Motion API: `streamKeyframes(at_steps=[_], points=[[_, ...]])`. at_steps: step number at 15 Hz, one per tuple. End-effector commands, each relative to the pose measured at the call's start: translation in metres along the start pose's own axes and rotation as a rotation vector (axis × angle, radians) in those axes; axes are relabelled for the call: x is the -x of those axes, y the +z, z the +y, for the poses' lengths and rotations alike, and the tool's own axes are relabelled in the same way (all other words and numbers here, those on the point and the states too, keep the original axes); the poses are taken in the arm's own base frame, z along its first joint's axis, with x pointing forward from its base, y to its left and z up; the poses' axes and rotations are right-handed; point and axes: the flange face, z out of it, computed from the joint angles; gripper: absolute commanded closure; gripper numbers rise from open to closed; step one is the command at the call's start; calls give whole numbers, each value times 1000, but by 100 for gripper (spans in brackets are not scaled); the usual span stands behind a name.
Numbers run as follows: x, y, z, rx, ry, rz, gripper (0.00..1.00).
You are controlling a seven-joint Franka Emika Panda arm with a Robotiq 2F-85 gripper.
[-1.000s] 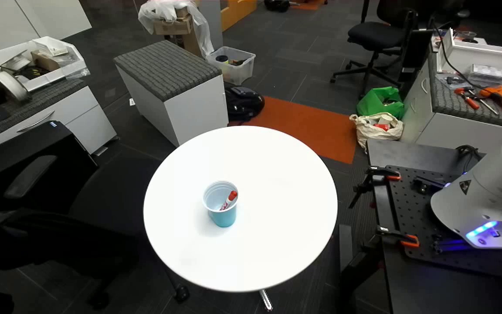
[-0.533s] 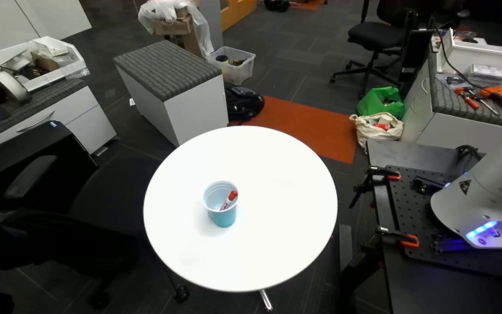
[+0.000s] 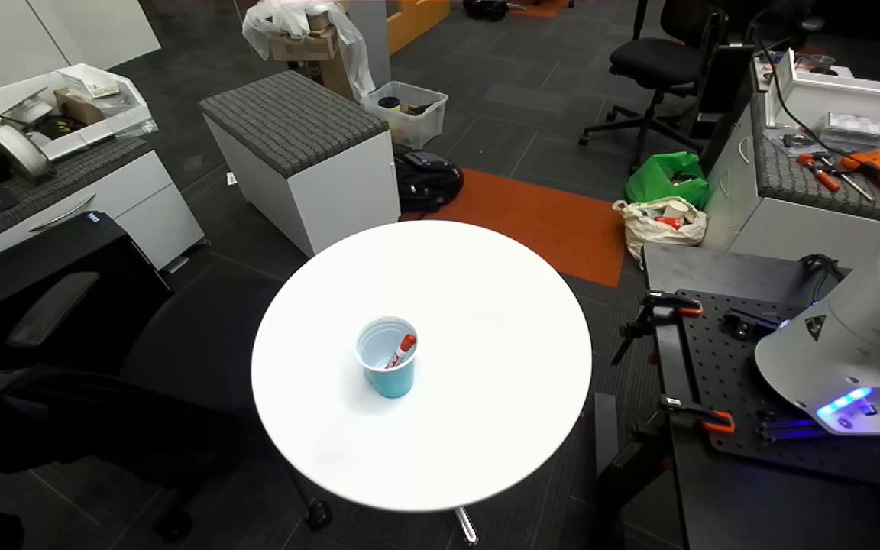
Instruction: Remove the marker from the cup and put it on the table
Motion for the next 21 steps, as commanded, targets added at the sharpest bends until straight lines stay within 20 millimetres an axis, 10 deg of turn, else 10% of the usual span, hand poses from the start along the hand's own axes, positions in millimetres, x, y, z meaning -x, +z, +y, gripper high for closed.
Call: streamKeyframes(at_steps=[1,13,21], points=[[-13,-13,-6,14,3,11,0],[-70,-57,-56,74,-89,22,0],[-129,-37,-92,110,-148,-21,0]])
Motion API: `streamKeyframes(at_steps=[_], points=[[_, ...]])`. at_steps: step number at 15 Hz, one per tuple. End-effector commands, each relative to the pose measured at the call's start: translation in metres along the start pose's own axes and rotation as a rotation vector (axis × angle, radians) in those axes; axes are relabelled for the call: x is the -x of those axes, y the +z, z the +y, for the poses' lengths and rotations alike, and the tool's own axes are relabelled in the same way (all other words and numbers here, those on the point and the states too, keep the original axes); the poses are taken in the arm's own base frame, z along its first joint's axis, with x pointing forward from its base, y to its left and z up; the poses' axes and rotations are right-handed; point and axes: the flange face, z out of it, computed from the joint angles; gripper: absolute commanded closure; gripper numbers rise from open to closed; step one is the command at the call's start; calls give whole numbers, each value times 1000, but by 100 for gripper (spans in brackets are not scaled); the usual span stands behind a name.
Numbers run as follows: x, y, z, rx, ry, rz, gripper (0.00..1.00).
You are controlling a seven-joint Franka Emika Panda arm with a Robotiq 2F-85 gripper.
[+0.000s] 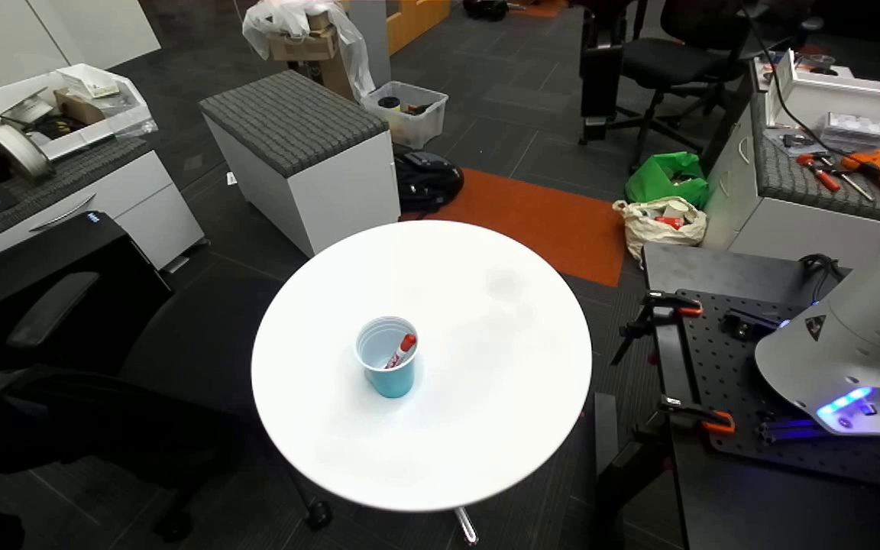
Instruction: Remove the marker from the cup and put it on the table
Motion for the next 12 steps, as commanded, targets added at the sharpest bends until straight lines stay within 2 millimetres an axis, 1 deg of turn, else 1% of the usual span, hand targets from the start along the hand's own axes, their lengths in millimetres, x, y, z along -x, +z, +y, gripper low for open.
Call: streamKeyframes(at_steps=[1,4,9,12], points=[[-30,2,-16,25,-14,-9,0],[-46,11,-28,13,-44,-24,0],[-64,22,-48,-9,-117,9,0],[-76,32,-58,-7,-129,6,0]])
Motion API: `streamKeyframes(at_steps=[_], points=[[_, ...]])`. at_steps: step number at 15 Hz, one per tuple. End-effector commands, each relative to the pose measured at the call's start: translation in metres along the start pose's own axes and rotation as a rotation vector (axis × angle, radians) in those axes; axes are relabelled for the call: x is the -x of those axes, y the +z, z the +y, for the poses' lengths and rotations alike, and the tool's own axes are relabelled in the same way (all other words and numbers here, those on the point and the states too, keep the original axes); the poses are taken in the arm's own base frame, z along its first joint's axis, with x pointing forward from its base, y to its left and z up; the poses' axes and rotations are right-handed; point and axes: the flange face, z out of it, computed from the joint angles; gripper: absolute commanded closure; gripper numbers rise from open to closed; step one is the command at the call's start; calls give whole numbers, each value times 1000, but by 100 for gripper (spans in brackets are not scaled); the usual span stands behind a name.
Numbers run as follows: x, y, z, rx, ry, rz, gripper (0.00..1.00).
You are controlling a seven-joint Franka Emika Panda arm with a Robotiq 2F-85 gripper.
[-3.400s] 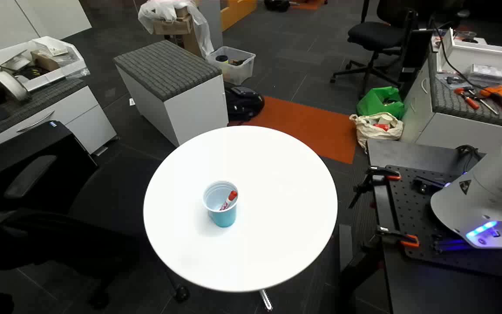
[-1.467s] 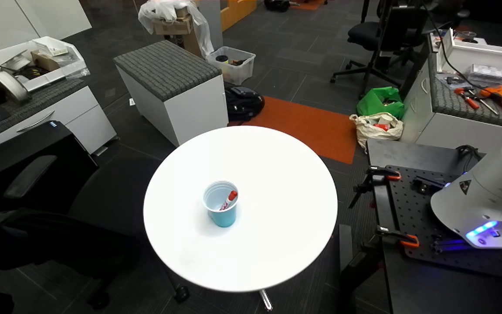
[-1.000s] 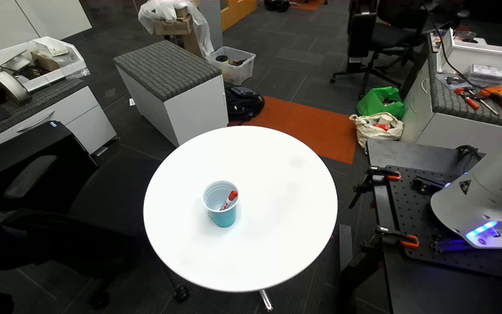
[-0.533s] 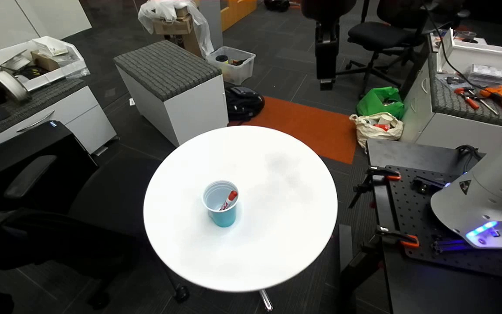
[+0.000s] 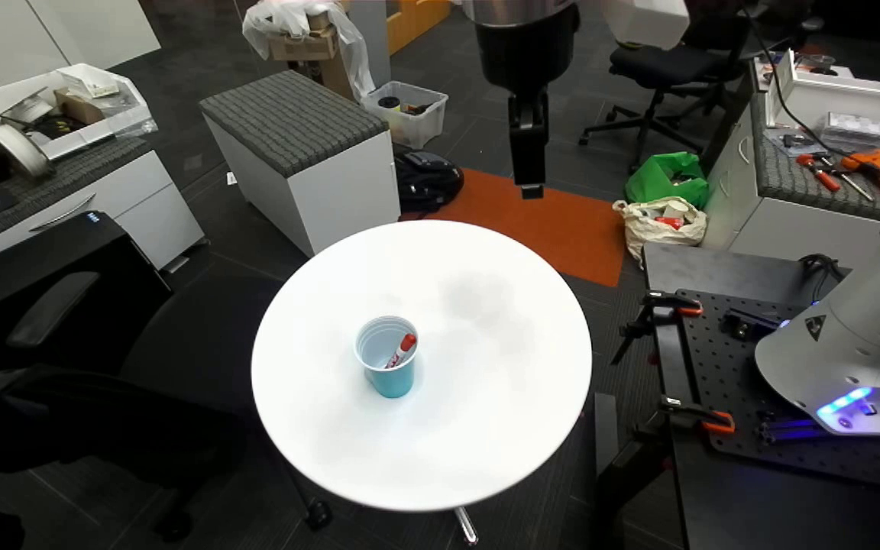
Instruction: Remove the marker from the cup and put it on the table
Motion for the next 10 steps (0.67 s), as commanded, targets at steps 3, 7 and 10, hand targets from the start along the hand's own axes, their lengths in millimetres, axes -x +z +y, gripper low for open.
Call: streamKeyframes(at_steps=[3,7,10], points=[[-30,13,-11,-3,-24,-12,0],[-27,22,-12,-6,-25,-36,0],[-30,25,-15,-6,-30,-41,0]])
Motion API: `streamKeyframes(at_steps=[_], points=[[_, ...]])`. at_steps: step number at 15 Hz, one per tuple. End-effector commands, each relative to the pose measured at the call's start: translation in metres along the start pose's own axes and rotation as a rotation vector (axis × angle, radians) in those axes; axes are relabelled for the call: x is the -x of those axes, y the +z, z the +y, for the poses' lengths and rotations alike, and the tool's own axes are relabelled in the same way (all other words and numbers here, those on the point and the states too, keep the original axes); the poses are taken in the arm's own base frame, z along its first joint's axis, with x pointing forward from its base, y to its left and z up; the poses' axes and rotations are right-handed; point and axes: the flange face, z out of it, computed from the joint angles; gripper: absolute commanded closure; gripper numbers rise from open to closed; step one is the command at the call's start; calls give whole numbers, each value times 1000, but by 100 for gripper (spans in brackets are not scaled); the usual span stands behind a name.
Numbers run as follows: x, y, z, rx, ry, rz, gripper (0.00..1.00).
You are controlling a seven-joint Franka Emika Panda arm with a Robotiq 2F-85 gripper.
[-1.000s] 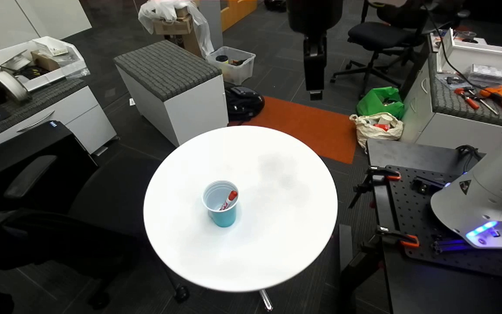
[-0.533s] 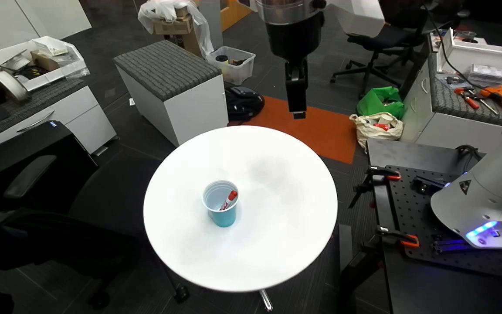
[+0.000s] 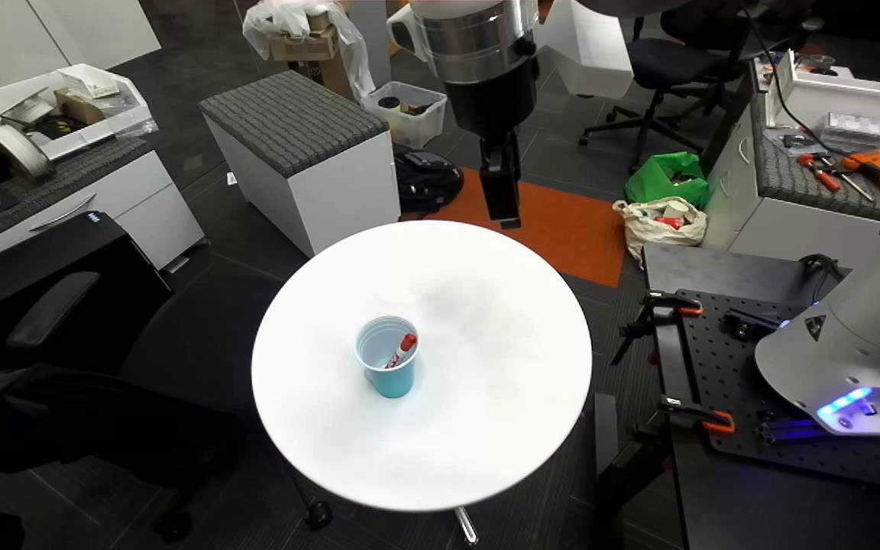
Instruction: Remove the marker from the cup and put it on the table
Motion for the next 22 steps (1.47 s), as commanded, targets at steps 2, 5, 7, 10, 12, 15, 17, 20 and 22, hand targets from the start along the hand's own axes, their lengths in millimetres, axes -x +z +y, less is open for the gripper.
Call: streamKeyframes(at_steps=[2,5,7,10,12,15,17,20,22], points=[[0,-1,-1,0,-1,1,0],[-7,-8,-1,-4,2,15,0],[-14,-10,-5,-2,-4,21,0],[-28,-11,-13,3,-16,12,0],[-39,-9,-17,2,-26,0,0],[-59,-2,-25,-6,-43,4,0],[-70,4,-29,-10,-50,-2,0],[-85,13,-34,-19,-55,-16,0],[-95,18,-37,-34,-71,-8,0]])
